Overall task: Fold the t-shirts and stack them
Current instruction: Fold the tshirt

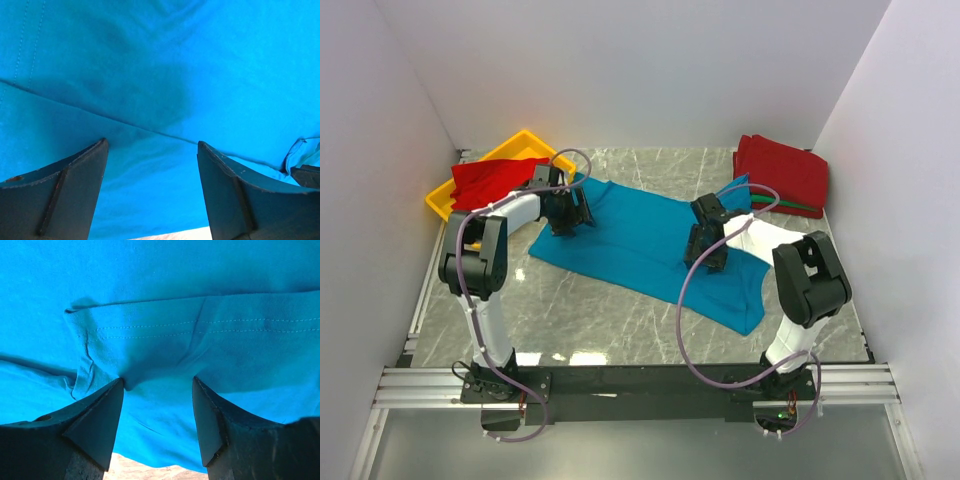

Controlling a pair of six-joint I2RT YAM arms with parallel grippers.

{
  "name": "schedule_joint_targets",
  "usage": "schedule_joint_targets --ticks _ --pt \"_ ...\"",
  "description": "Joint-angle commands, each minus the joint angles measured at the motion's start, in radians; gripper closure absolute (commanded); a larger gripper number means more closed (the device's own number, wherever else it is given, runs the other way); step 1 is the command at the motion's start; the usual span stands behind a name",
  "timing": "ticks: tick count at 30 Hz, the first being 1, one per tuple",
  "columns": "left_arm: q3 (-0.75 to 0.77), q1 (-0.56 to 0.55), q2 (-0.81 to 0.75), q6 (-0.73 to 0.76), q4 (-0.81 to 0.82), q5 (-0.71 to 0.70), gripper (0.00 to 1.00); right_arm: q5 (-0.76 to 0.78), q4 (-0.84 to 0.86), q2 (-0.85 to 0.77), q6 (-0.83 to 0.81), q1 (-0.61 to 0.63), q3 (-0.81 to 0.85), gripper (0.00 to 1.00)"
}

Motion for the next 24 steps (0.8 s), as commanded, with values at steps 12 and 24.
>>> schedule_joint_targets --ticks 12,24 --pt "-0.197 0.000 -0.064 -0.052 -0.023 -0.042 0.22 -0.059 0.026 -0.047 0.060 -0.019 -0.214 0.36" --pt "-0.375 0.000 -0.214 -0.099 -0.066 -0.055 0.22 -0.121 -0.008 -0.173 0.132 -0.013 -0.356 0.36"
